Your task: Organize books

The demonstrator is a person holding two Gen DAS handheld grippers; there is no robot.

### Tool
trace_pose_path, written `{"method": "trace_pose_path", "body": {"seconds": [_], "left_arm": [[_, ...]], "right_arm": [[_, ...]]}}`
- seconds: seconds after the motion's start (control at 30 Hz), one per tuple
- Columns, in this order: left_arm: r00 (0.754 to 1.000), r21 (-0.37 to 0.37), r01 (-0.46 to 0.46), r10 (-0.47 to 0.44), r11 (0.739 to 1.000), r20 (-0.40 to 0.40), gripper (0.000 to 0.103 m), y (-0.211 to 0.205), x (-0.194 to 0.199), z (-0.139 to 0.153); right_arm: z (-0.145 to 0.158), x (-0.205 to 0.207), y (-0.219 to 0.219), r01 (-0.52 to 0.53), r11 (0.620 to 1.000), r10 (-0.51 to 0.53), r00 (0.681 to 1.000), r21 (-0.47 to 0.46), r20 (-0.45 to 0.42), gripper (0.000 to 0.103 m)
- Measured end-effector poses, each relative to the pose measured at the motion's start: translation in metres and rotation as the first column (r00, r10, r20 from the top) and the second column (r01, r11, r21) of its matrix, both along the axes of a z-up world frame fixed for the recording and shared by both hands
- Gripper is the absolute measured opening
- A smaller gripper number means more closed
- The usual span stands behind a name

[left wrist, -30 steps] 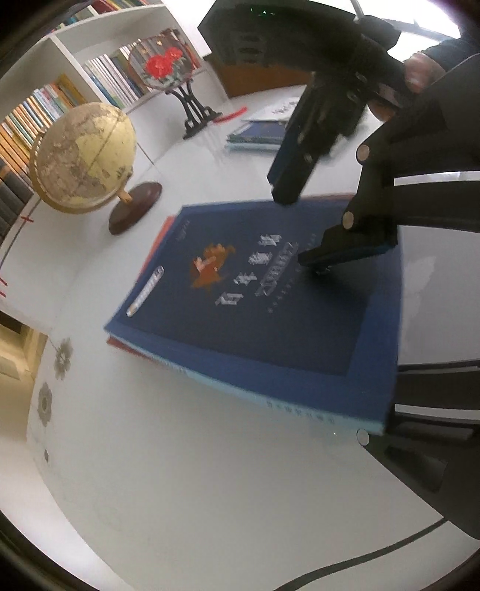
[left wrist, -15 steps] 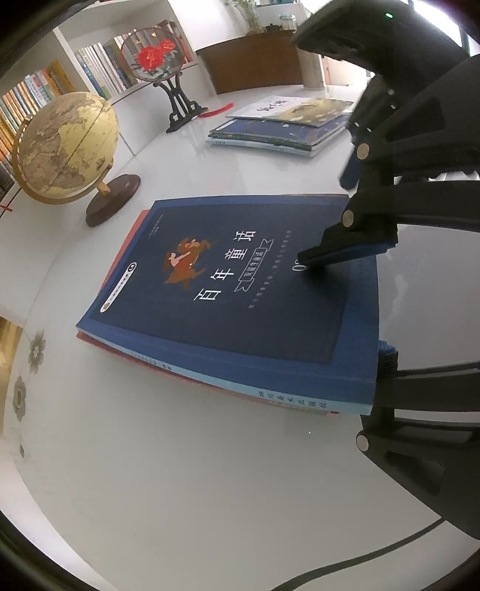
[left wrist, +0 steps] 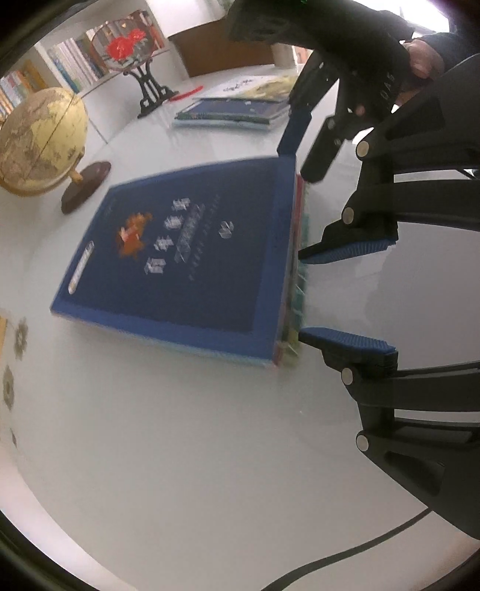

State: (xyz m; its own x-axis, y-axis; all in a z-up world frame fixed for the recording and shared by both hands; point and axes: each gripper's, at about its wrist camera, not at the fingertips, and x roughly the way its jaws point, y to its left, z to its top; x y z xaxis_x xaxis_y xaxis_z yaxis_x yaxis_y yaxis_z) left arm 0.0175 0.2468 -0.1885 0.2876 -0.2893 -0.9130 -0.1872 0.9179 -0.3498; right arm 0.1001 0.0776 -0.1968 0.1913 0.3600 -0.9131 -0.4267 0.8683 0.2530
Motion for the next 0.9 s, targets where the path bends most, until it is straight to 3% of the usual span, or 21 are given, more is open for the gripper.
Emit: {"method": "trace_pose_path", "body": {"seconds": [0.27, 0.6, 0.9], "left_arm": [[0.999, 0.036, 0.014, -0.015, 0.999, 0.031, 0.033, -0.012, -0.009, 0.013], [0.984, 0.063, 0.080, -0.088, 0.995, 0.154, 0.033, -0.077, 0.002, 0.053], [0.963, 0.078, 0.149, -0.163, 0.986, 0.216, 0.033, -0.151, 0.007, 0.075]], "right_arm": [[0.010, -0.012, -0.015, 0.040, 0.999, -0.040, 0.999, 0.029, -0.002, 0.059], [0.027, -0.024, -0.055, 0.102, 0.994, -0.103, 0.994, 0.046, 0.038, 0.059], [0.046, -0.037, -0.126, 0.190, 0.981, -0.193, 0.978, 0.050, 0.077, 0.059]]}}
